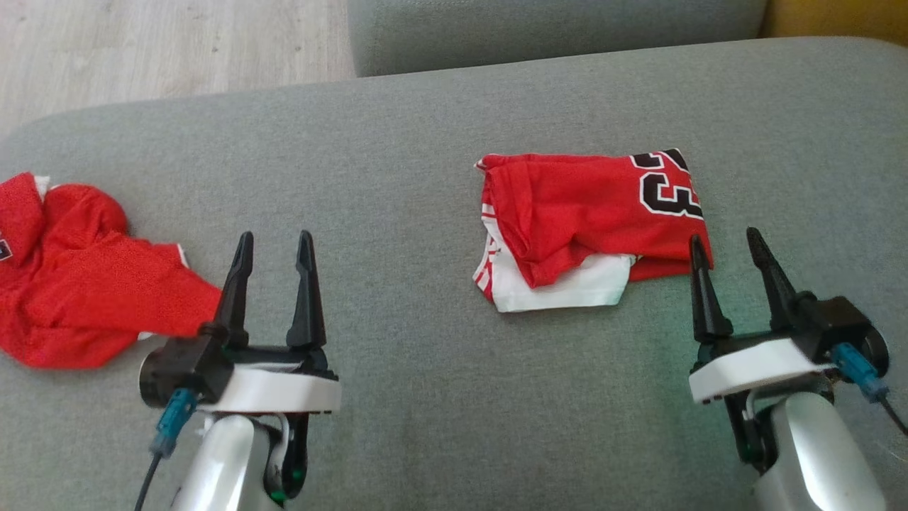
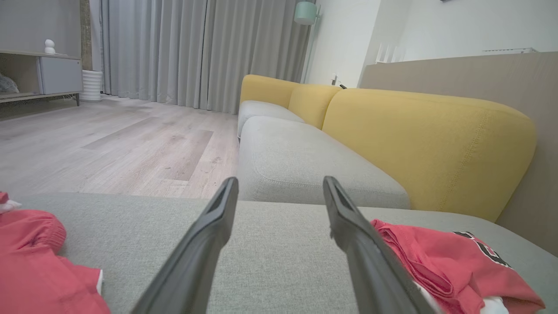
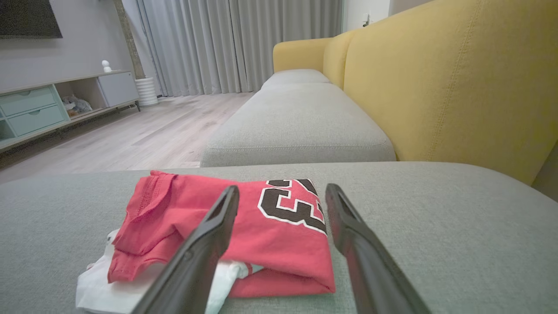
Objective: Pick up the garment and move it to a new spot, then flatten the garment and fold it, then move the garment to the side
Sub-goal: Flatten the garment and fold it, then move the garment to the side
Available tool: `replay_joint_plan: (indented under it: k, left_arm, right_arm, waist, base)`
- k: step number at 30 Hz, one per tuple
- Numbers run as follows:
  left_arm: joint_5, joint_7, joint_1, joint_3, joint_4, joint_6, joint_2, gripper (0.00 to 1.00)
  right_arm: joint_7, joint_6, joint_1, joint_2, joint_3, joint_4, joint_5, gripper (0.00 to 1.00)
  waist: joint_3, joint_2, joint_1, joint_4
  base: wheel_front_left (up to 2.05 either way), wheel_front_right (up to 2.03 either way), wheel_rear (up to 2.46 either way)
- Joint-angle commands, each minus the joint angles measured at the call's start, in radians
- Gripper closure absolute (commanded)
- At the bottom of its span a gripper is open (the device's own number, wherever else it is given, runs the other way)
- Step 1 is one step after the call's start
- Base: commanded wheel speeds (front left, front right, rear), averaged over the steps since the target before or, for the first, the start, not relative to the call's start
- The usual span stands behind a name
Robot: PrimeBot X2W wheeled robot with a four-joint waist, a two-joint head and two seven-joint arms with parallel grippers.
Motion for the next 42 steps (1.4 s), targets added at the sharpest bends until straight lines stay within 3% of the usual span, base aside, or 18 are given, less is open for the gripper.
replay_joint_plan:
  k: [1,9,17,23,30,31,32,38,42]
  left_arm:
    - [0.010,-0.005,-0.022,0.038,-0.028,-0.003,0.007,0.00]
    - [0.022,-0.005,-0.035,0.028,-0.028,-0.015,0.007,0.00]
    - [0.025,-0.005,-0.077,0.007,-0.034,-0.020,0.007,0.00]
    - [0.025,-0.005,-0.116,-0.006,-0.033,-0.021,0.007,0.00]
    - [0.020,-0.005,-0.134,-0.007,-0.033,-0.018,0.007,0.00]
    - [0.019,-0.005,-0.135,-0.006,-0.032,-0.018,0.007,0.00]
    - [0.020,-0.005,-0.136,-0.004,-0.031,-0.017,0.007,0.00]
    - [0.020,-0.005,-0.132,0.006,-0.027,-0.013,0.007,0.00]
    - [0.020,-0.005,-0.124,0.012,-0.027,-0.012,0.007,0.00]
  right_arm:
    - [-0.011,-0.001,-0.025,0.004,0.020,-0.042,-0.008,0.00]
    - [-0.010,-0.001,-0.059,0.014,0.014,-0.033,-0.015,0.00]
    - [0.059,-0.001,-0.194,0.014,-0.075,0.079,-0.010,0.00]
    - [0.132,-0.001,-0.337,0.012,-0.182,0.259,-0.018,0.00]
    - [0.223,-0.001,-0.385,-0.003,-0.113,0.425,0.009,0.00]
    - [0.234,-0.001,-0.389,-0.003,-0.099,0.439,0.024,0.29]
    - [0.241,-0.001,-0.392,-0.005,-0.085,0.449,0.037,0.97]
    - [0.212,-0.001,-0.406,-0.067,-0.003,0.456,0.045,1.00]
    - [0.189,-0.001,-0.411,-0.146,0.077,0.421,0.014,1.00]
  waist:
    - [0.000,-0.0001,0.0000,-0.003]
    - [0.031,-0.0001,0.0000,0.004]
    - [0.122,-0.0001,0.0000,0.034]
    - [0.192,-0.0001,0.0000,0.073]
    - [0.216,-0.0001,0.0000,0.092]
    - [0.215,-0.0001,0.0000,0.093]
    - [0.213,-0.0001,0.0000,0.092]
    - [0.183,-0.0001,0.0000,0.075]
    - [0.158,-0.0001,0.0000,0.056]
  base:
    - [0.00,0.00,0.00]
    - [0.00,0.00,0.00]
    - [0.00,0.00,0.00]
    - [0.00,0.00,0.00]
    - [0.00,0.00,0.00]
    - [0.00,0.00,0.00]
    - [0.00,0.00,0.00]
    - [0.00,0.00,0.00]
    - [0.00,0.00,0.00]
